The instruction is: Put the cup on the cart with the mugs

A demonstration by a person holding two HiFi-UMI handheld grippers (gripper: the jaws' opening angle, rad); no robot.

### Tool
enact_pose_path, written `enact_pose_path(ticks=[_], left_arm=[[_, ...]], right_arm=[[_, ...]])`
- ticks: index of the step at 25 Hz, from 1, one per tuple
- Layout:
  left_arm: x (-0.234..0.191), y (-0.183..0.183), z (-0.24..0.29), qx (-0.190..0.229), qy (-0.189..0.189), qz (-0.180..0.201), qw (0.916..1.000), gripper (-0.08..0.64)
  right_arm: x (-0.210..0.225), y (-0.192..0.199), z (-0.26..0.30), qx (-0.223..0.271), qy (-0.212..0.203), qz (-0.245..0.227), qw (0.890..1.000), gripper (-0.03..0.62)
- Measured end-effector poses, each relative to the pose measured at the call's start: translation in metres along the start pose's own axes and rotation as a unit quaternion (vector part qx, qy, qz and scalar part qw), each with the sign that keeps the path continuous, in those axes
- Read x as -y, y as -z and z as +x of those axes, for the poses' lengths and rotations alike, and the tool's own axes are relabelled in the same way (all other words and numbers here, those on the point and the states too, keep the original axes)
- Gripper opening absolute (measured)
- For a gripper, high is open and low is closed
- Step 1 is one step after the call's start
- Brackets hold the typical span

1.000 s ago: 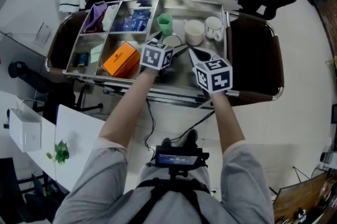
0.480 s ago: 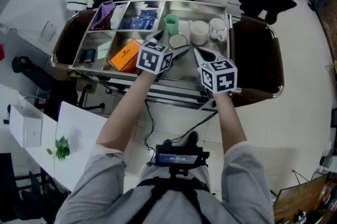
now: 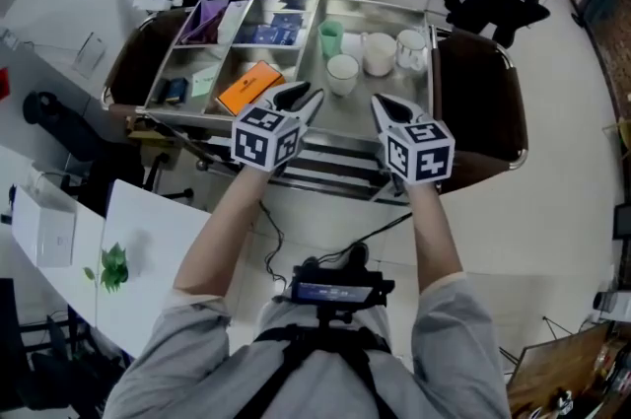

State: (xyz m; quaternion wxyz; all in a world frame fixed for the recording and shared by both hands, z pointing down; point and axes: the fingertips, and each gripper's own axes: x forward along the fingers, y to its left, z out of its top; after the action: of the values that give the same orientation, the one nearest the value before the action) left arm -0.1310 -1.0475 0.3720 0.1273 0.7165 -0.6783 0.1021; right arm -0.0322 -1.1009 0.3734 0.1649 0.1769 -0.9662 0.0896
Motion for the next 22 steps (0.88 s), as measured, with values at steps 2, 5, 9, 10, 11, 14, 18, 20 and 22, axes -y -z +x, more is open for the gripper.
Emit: enact_pose_path(ticks=[2,5,9,10,11,14,18,20,22], left_arm=[[-0.004,0.008,-0.017,0.006,-0.011,-0.009,0.9999,0.029],[-0.004,0.018,-0.039,0.014,-0.016,-0.021,0.9996,0.0],[0.001,0.033,-0.069,0.015,-0.025,-0.017,0.9994,0.0],[0.003,0.037,-0.075,0.015,-0.026,-0.018,0.9994,0.0],[0.005,0.042,-0.082,0.015,-0.025,-0.02,0.9994,0.0],[0.01,0.061,-0.099,0.011,-0.025,-0.031,0.9992,0.0],[0.015,0.089,-0.117,0.003,-0.023,-0.054,0.9983,0.0],[0.015,0.101,-0.125,0.004,-0.024,-0.068,0.9974,0.0],[0.014,0.112,-0.133,0.004,-0.026,-0.077,0.9967,0.0]], right_arm=[[-0.008,0.005,-0.009,0.001,0.0,0.002,1.0,0.008],[-0.018,0.011,-0.022,0.003,0.002,0.002,1.0,0.008],[-0.033,0.022,-0.042,0.01,0.004,0.003,1.0,0.008],[-0.036,0.026,-0.048,0.012,0.006,0.004,1.0,0.008],[-0.04,0.031,-0.054,0.013,0.009,0.006,1.0,0.008],[-0.054,0.048,-0.068,0.016,0.014,0.017,1.0,0.008],[-0.067,0.071,-0.083,0.016,0.016,0.034,0.999,0.008],[-0.073,0.081,-0.089,0.015,0.016,0.041,0.999,0.006],[-0.079,0.09,-0.093,0.015,0.017,0.044,0.999,0.006]])
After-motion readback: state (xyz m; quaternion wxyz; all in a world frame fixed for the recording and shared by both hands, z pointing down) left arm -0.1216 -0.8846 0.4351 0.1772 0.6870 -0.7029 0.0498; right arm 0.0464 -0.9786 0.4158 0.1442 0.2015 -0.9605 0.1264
